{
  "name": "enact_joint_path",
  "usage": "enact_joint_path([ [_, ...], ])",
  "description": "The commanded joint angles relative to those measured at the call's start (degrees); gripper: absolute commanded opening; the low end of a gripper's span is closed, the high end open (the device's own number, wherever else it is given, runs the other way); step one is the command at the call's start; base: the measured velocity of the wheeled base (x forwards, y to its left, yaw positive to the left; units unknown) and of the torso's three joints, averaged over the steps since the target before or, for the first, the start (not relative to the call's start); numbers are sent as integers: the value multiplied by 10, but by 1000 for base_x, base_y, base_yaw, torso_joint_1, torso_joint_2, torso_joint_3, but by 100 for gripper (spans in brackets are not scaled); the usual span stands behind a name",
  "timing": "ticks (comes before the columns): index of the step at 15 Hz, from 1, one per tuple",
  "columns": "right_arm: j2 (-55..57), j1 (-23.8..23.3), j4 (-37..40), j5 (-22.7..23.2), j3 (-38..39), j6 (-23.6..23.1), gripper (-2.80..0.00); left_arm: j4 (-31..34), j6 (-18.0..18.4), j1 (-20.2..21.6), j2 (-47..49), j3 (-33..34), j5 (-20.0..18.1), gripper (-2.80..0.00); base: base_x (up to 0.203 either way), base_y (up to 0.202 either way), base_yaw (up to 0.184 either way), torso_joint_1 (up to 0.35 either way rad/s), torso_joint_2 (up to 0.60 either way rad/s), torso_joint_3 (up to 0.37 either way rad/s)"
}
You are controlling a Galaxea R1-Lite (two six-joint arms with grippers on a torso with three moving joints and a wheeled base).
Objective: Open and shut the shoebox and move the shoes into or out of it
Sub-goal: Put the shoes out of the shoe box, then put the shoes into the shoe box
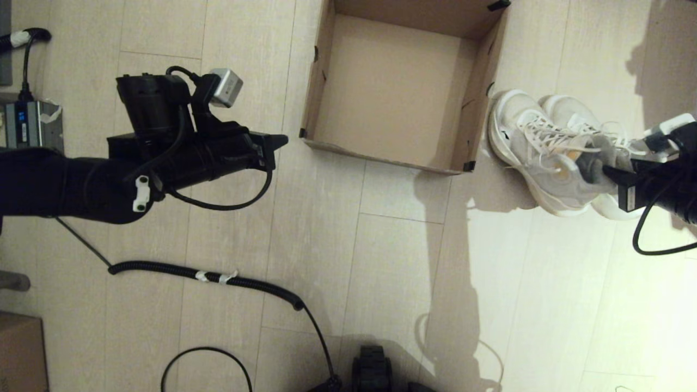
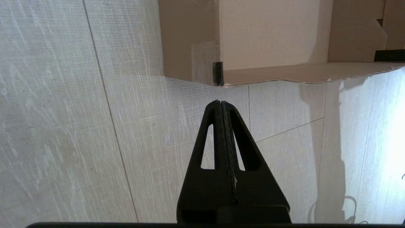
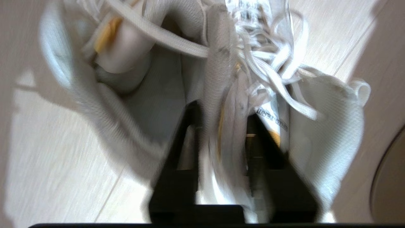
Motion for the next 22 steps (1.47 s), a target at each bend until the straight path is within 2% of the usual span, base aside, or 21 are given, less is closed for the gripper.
enact_joint_path([
  [1, 11, 0, -2, 2, 31, 0, 0, -2, 0, 0, 2, 0, -1, -280, 0, 0, 0, 0, 0, 0],
  [4, 10, 0, -28, 13, 78, 3, 0, -1, 0, -1, 2, 0, -2, -280, 0, 0, 0, 0, 0, 0],
  [6, -22, 8, -36, 15, 64, 35, 0, -2, 0, -1, 2, -2, -2, -280, 0, 0, 0, 0, 0, 0],
  [8, -60, 53, -13, 14, 39, 77, 0, -2, 0, -1, 1, -3, -1, -280, 0, 0, 0, 0, 0, 0],
  [10, -107, 111, 64, 5, -6, 100, 0, -2, 0, -1, 0, -2, -1, -280, 0, 0, 0, 0, 0, 0],
  [11, -121, 141, 93, -2, -26, 112, -280, -2, 0, -1, 0, -2, -1, -280, 0, 0, 0, 0, 0, 0],
  [14, -135, 214, 148, -46, -80, 148, -280, -2, 1, -1, -2, -2, 0, -280, 0, 0, 0, 0, 0, 0],
  [16, -115, 253, 155, -64, -109, 159, -280, -2, 1, -1, -3, -2, 0, -280, 0, 0, 0, 0, 0, 0],
  [18, -82, 292, 155, -108, -147, 187, -280, -3, 1, -1, -6, -3, 0, -280, 0, 0, 0, 0, 0, 0],
  [20, -45, 311, 152, -147, -175, 206, -280, -3, 0, 0, -9, -6, 0, -280, 0, 0, 0, 0, 0, 0],
  [22, -19, 320, 151, -156, -208, 212, -280, -3, -1, 1, -7, -22, 1, -280, 0, 0, 0, 0, 0, 0],
])
